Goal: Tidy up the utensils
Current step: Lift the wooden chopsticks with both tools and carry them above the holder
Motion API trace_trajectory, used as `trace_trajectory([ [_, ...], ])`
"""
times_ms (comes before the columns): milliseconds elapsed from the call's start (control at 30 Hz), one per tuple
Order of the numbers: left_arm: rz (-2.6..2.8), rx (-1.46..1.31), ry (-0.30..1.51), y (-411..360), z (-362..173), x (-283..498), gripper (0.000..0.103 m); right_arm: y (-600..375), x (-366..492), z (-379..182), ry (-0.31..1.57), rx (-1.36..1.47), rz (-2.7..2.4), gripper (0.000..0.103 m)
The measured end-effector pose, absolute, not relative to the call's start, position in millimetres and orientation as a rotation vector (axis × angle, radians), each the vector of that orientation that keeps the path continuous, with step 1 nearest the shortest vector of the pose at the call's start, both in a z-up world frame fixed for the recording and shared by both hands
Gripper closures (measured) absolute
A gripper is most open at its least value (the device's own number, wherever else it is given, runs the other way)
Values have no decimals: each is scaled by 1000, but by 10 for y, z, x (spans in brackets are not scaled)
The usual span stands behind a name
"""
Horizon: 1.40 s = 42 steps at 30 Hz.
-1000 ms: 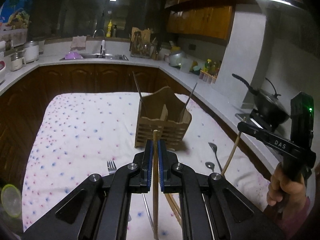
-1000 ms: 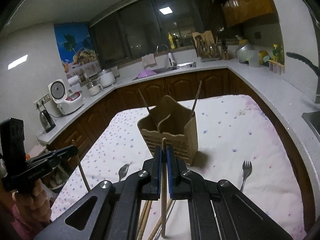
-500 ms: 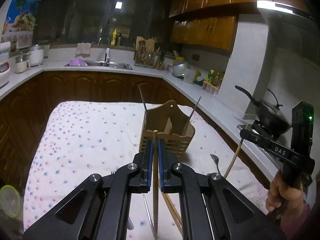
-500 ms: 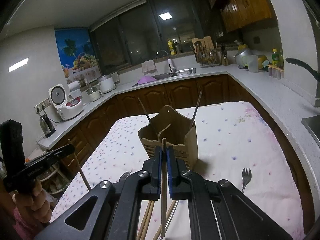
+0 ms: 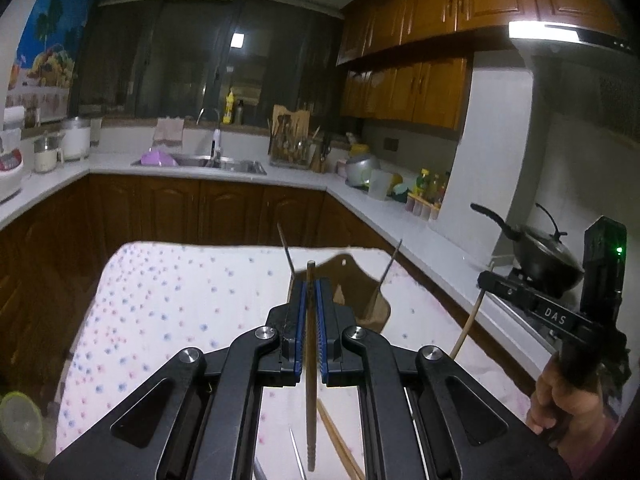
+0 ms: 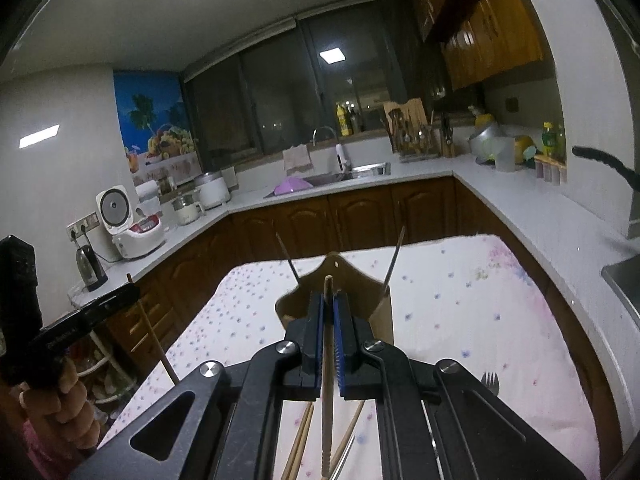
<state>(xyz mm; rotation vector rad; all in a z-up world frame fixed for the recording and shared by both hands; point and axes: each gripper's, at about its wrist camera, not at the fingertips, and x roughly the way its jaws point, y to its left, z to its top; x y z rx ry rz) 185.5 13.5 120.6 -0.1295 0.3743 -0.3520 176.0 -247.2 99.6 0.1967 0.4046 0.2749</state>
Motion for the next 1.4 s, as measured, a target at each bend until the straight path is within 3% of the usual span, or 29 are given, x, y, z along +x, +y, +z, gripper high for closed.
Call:
trace_trajectory([
  [800, -314, -139, 130, -148, 1822, 2785, 99, -2578, 2554, 1573, 160, 215, 181, 98],
  [1400, -223, -232, 222, -220, 1009, 3414, 99, -2611, 2994, 842, 219, 243, 122, 98],
])
